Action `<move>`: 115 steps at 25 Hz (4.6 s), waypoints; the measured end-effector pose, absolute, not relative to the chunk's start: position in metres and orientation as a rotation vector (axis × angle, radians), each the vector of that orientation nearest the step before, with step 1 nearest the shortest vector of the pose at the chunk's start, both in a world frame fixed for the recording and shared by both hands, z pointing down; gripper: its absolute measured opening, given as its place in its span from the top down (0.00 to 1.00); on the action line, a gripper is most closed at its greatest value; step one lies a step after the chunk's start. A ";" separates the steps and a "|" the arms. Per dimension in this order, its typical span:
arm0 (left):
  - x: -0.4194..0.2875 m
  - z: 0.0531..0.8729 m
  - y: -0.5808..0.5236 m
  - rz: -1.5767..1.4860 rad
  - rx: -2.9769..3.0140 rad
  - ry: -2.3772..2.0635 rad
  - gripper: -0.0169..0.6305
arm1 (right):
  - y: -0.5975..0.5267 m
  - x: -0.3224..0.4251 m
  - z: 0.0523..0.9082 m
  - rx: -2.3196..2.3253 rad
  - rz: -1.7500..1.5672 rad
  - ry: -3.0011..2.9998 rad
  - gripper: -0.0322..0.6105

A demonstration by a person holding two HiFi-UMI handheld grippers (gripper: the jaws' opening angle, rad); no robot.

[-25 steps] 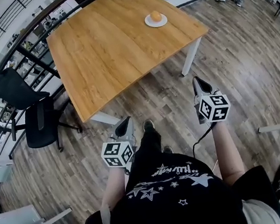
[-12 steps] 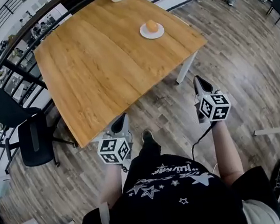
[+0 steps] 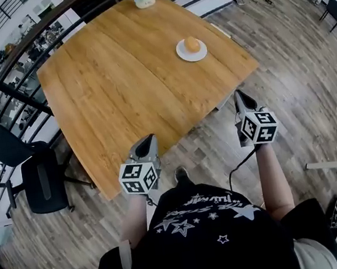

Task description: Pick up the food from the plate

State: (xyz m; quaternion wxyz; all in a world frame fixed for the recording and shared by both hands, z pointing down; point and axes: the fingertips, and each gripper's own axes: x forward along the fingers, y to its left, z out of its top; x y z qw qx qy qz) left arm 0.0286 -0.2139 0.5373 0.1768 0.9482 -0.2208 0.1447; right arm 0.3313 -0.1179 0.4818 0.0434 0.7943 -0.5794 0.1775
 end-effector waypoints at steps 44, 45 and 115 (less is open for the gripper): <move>0.143 0.527 -0.354 0.305 2.458 -1.165 0.97 | -0.405 0.451 0.542 1.909 0.689 -2.084 0.57; 0.143 0.527 -0.355 0.303 2.450 -1.180 0.97 | -0.410 0.450 0.547 1.885 0.701 -2.089 0.55; 0.043 0.557 -0.328 0.335 2.326 -1.208 0.97 | -0.387 0.412 0.583 1.930 0.781 -1.879 0.42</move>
